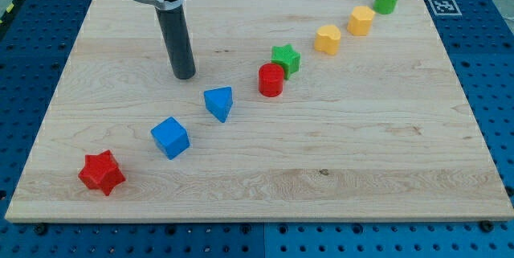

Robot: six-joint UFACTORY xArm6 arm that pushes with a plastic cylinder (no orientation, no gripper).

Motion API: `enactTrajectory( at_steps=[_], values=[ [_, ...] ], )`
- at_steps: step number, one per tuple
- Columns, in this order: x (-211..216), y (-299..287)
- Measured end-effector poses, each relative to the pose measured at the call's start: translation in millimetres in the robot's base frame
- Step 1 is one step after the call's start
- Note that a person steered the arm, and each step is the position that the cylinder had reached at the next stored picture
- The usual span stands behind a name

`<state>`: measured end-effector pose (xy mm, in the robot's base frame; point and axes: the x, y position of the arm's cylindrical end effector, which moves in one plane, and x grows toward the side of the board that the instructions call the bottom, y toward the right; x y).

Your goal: Push the green circle to the top center

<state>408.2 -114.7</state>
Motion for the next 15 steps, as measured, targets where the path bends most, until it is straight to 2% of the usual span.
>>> enactTrajectory(
  at_steps=[2,3,4,5,6,8,9,10,11,12,13,14,15],
  values=[
    [0,-6],
    [-24,0],
    [-120,32],
    [-192,63],
    [-216,106],
    [-214,138],
    [-216,194],
    [-216,271],
    [-216,376],
    [-210,439],
    [-175,428],
    [-147,393],
    [-150,367]
  ],
)
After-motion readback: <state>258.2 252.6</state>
